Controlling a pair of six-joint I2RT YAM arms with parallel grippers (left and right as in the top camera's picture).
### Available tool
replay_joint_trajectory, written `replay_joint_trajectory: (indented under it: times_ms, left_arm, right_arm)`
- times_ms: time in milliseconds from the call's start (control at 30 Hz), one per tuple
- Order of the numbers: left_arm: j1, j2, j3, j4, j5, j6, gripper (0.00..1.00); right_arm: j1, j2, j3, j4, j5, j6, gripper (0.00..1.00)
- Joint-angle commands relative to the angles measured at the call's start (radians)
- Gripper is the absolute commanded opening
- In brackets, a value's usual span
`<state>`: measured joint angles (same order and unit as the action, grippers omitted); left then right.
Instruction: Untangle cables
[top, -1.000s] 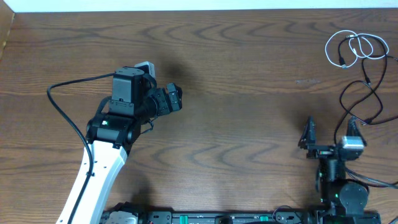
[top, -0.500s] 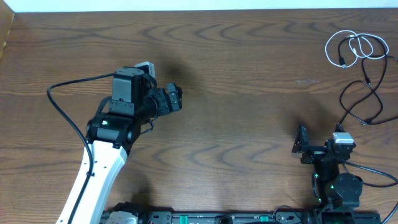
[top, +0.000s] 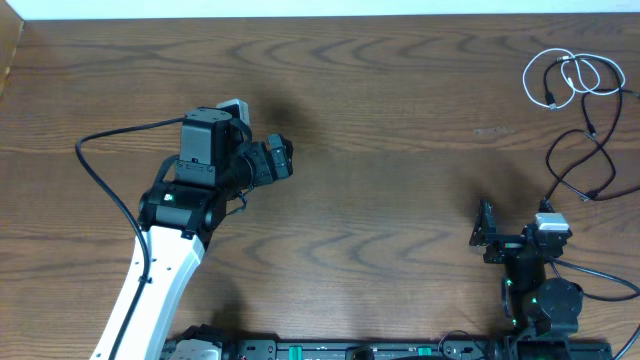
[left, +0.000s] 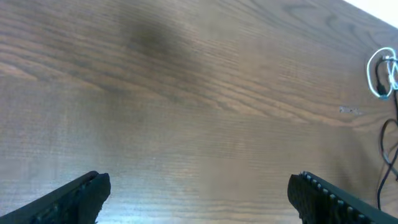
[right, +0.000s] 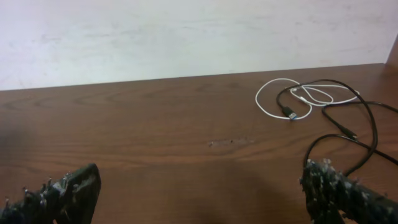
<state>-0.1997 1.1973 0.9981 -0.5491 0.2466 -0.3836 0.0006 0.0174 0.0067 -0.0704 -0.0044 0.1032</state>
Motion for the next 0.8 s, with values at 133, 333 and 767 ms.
replay_joint_trajectory:
  times_ms: [133,333,767]
  left_arm:
    - [0.003,0.0,0.019,-0.135,-0.08,0.058,0.96]
    - [0.004,-0.041,0.016,-0.137,-0.135,0.137,0.96]
    - [0.076,-0.552,-0.291,0.257,-0.063,0.659,0.97]
  right_arm:
    - [0.013,-0.006,-0.001,-0.005,-0.006,0.015,0.99]
    - [0.013,-0.006,-0.001,-0.005,-0.005,0.015,0.99]
    - [0.013,-0.006,-0.001,-0.005,-0.005,0.015,0.99]
